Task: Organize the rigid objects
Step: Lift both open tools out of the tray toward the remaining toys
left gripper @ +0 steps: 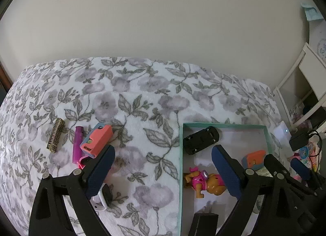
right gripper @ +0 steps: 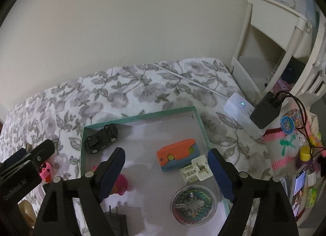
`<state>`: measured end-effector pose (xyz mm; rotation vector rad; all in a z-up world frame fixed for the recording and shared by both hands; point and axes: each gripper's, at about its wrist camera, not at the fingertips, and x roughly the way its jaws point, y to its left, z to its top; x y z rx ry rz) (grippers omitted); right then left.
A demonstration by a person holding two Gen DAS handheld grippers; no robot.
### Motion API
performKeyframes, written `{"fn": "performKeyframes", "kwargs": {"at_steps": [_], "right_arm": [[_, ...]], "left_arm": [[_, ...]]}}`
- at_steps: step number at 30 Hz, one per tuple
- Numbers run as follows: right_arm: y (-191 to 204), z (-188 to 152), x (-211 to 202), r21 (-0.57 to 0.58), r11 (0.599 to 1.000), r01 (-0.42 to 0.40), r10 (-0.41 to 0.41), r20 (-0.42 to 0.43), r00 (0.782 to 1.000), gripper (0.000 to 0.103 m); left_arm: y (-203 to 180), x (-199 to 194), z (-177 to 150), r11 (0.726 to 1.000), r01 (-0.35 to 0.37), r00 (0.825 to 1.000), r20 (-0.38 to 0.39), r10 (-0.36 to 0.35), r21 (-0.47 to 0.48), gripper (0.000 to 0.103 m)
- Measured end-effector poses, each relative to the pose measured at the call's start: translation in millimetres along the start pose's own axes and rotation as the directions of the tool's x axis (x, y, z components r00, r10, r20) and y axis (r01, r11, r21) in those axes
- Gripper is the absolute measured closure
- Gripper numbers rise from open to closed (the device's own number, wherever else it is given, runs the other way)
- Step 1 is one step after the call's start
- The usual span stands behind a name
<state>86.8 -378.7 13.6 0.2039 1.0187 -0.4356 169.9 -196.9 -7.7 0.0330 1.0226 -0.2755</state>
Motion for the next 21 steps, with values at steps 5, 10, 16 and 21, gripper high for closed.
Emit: {"fn": "performKeyframes", "kwargs": {"at_steps": [5,10,16,21], "right_arm": [[3,-1,3,-0.018,1.000,0.017,-0.017,0.004,1.000,0.000],[2,-2,9,-0.010,1.000,0.019,-0.019,-0.011,1.000,0.000],[2,-4,13,-0.012,1.000,0.026,-0.026,-0.024,0.999,0.000],[4,-4,14,-0.019,0.999,0.026,-0.026,-0.025,0.999,0.000]], "left_arm": [[3,3,-2,0.999,-0.034,0.999,0.004,0.034,-0.007,0.007],[7,6,-3,0.999,-0.050,0.999,0.011,0.050,-0.012,0.006],[9,10,-4,0.998,-0.061,0.998,0.005,0.061,-0.019,0.006],[10,8,-4,0.998,-0.059,0.998,0.011,0.059,-0.023,0.006]]}}
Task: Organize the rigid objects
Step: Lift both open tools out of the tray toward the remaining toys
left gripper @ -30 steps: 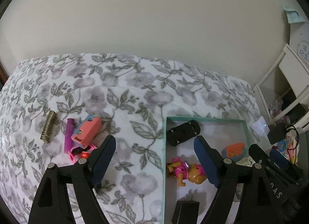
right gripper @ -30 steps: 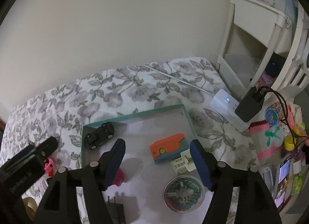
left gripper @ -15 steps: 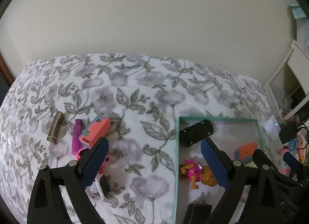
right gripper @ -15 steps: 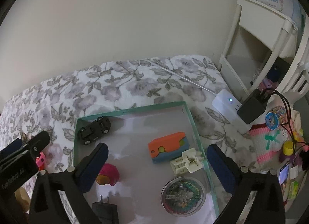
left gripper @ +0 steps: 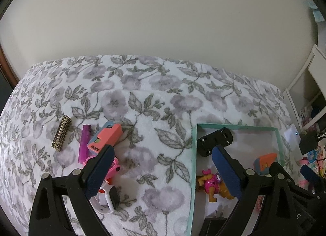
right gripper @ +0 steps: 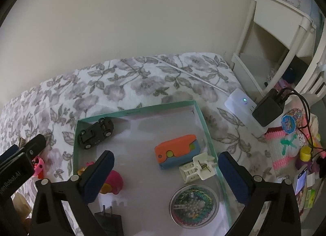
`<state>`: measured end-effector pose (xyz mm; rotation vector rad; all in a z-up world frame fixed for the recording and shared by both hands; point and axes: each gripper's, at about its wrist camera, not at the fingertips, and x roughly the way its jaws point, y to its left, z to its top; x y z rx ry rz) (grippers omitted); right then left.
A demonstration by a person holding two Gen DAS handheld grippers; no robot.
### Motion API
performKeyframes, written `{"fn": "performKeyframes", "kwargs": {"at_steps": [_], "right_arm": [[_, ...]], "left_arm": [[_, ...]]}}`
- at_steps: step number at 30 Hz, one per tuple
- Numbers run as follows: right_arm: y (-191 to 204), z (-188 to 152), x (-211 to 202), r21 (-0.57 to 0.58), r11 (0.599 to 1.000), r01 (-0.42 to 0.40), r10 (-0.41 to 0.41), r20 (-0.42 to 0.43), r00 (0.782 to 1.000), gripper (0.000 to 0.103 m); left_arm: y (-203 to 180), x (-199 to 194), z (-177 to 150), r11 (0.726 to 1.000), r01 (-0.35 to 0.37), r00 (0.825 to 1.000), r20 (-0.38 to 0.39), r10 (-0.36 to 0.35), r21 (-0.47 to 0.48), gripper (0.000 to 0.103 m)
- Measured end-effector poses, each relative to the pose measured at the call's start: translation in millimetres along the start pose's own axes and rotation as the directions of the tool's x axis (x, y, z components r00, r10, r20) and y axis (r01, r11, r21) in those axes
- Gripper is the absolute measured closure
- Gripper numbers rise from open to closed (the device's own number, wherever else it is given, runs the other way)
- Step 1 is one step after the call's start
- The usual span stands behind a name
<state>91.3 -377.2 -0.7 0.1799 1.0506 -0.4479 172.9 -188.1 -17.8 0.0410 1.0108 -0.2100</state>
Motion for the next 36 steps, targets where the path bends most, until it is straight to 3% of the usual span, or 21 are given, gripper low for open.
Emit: {"fn": "performKeyframes", "kwargs": {"at_steps": [10,17,27,36], "right_arm": [[19,-1,-1,-0.034,0.999,-0.019,0.019,0.005,1.000,0.000],[58,-2,-8,-0.083,0.990,-0.116,0.118,0.019,0.993,0.000],[125,-17,-9,-0.198,0.959,-0.202,0.202,-0.020,0.979,0.000],[185,-36,-7,-0.297,0.917,-0.265,0.258,-0.061,0.964,0.000]], "left_arm": [[29,-1,5,0.999,-0.038,0.999,-0.001,0.038,-0.037,0.006],[84,-15,14,0.988,-0.119,0.993,0.009,0.120,-0.099,0.006],[176,-21,6,0.944,-0.260,0.965,-0.075,0.250,-0.204,0.006],[224,-22,-7,0.916,-0.286,0.957,-0.130,0.259,-0.281,0.006]]}}
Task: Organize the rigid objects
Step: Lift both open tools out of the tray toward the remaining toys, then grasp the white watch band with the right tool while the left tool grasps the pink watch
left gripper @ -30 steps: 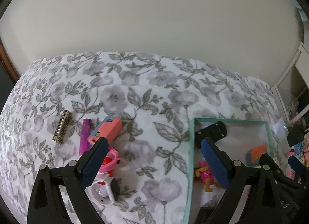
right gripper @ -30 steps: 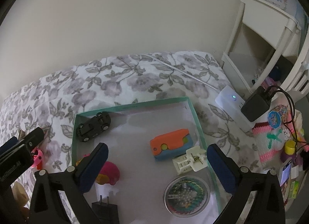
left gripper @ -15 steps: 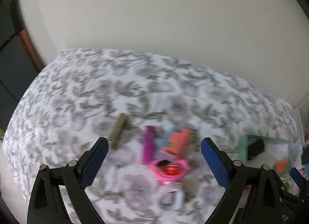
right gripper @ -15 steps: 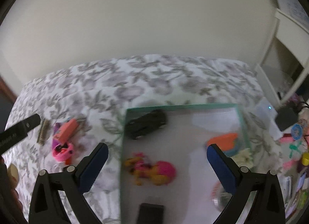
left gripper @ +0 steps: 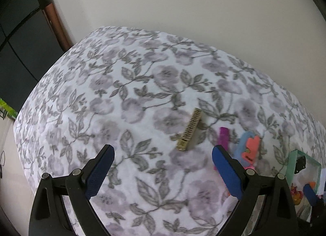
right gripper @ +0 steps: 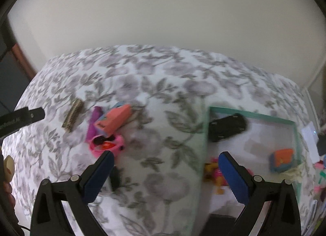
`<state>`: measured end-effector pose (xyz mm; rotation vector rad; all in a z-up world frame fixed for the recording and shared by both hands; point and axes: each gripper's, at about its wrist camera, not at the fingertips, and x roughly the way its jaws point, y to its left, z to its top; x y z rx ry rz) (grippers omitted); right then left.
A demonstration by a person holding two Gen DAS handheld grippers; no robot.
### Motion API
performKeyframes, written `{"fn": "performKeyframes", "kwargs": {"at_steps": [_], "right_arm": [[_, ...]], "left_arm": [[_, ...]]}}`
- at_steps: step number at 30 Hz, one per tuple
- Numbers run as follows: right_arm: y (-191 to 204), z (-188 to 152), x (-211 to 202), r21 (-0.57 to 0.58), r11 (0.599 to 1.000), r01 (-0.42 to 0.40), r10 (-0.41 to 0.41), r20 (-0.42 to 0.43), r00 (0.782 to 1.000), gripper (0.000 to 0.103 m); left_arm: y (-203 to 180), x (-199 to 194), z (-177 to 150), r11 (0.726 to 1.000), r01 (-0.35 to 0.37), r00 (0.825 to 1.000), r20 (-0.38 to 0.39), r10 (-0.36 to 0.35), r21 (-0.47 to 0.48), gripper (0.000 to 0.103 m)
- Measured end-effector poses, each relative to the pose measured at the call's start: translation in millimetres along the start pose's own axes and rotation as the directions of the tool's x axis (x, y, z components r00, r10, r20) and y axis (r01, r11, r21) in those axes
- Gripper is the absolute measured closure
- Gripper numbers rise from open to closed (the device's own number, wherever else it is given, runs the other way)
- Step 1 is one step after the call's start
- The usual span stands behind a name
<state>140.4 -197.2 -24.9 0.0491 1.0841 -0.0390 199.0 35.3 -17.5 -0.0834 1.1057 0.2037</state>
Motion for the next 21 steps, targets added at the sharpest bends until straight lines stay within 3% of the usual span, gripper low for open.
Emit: {"fn": "performKeyframes", "kwargs": {"at_steps": [10,21], "right_arm": [[46,-13,35,-0.077,0.995,-0.067,0.060,-0.086,0.994,0.000],[56,-26,56,-0.077,0.988,-0.133,0.119,-0.161,0.980,0.000]], "left_arm": [[6,38,-12,1.000,-0.012,0.994,-0.109,0.013,0.010,0.006],[3,57,-19,1.000,0.001,0.986,-0.166,0.000,0.006,0.006]]}}
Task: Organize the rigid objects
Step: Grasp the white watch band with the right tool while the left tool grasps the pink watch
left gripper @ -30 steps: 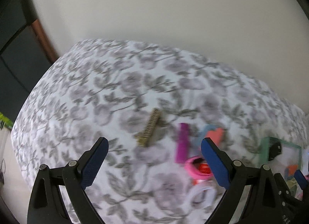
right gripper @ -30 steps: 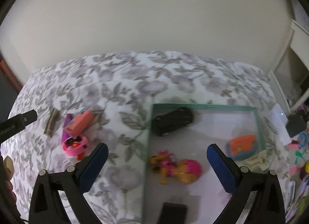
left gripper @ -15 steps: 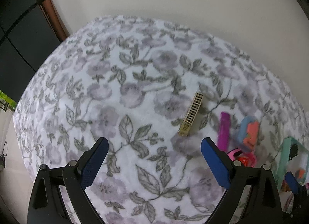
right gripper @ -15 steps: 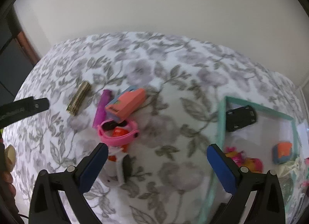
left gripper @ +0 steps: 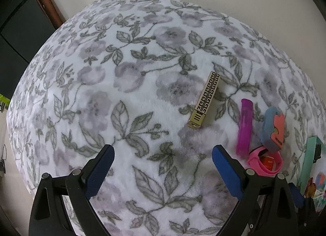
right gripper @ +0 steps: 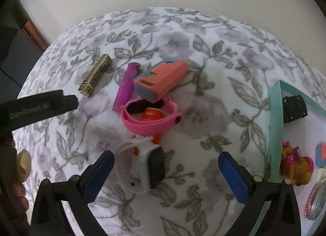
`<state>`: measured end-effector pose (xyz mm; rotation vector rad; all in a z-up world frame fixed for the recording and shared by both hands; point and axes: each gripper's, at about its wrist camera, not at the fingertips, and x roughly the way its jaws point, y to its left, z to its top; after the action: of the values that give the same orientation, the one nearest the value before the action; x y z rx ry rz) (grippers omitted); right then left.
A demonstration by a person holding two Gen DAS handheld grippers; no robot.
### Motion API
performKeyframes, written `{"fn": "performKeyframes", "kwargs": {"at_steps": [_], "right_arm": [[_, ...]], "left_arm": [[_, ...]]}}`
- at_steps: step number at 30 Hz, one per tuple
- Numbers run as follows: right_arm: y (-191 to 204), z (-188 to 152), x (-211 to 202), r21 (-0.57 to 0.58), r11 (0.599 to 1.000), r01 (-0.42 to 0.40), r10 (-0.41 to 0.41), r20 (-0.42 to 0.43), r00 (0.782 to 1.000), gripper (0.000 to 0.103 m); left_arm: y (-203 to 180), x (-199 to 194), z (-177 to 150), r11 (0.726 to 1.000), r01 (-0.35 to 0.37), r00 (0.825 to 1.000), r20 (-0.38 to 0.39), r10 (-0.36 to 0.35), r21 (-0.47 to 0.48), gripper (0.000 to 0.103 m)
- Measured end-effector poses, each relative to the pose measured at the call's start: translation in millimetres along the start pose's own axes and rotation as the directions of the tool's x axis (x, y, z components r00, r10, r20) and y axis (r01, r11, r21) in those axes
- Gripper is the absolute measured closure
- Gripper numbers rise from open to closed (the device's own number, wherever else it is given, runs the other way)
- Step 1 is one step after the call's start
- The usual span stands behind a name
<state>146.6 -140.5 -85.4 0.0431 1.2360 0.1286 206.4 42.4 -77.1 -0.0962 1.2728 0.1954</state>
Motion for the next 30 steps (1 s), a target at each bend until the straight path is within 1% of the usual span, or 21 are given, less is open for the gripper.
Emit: {"fn": "performKeyframes", "kwargs": {"at_steps": [5,12,13,17,18,19,20,22,23,25,27,30], "right_arm": [[2,1,-1,0.001,1.000,-0.025,0.025,0.000,1.000,0.000],[14,-1,8,-0.039,0.999,-0.010,0.010,-0.023,1.000,0.000],[15,-2,8,-0.045,0.999,-0.007,0.006,-0.022,1.000,0.001],[11,-1,1,-0.038,0.999,-0.011,0.011,-0.001,1.000,0.013],[9,-1,-1,-0.033,0.999,-0.013,0.013,0.001,1.000,0.018],[6,0,-2,-0.026,0.999,-0.020,0.020,0.000,1.000,0.021],[4,0,-3,-0.021,0.999,-0.031,0.031,-0.003,1.000,0.022],[1,0,-3,-0.012,0.998,-0.068,0.068,-0.012,0.998,0.032],[1,0,-3,-0.010,0.997,-0.083,0.083,-0.017,0.996,0.035],[0,0,-4,-0.011,0.993,-0.114,0.114,-0.025,0.993,0.045],[1,-1,-6,-0.022,0.990,-0.136,0.135,-0.031,0.990,0.050],[6,-2,-7,-0.042,0.990,-0.133,0.131,-0.033,0.991,0.050]], "left_arm": [[2,-2,2,1.000,0.006,1.000,0.007,-0.006,-0.009,0.006],[-2,0,2,1.000,0.019,1.000,-0.001,-0.019,-0.003,0.006],[-2,1,2,1.000,0.021,1.000,-0.003,-0.021,-0.002,0.006],[-4,3,2,1.000,0.031,0.999,-0.010,-0.031,0.000,0.006],[-5,3,2,0.999,0.035,0.999,-0.013,-0.035,0.001,0.006],[-5,4,2,0.999,0.040,0.999,-0.016,-0.040,0.003,0.006],[-6,4,2,0.999,0.048,0.999,-0.020,-0.048,0.003,0.006],[-8,4,1,0.998,0.069,0.997,-0.027,-0.069,0.002,0.006],[-9,4,1,0.997,0.078,0.996,-0.030,-0.078,0.001,0.006],[-11,4,1,0.995,0.103,0.994,-0.036,-0.103,-0.002,0.006],[-13,4,2,0.989,0.145,0.988,-0.049,-0.145,-0.013,0.006],[-18,6,1,0.983,0.181,0.981,-0.066,-0.182,-0.017,0.006]]}}
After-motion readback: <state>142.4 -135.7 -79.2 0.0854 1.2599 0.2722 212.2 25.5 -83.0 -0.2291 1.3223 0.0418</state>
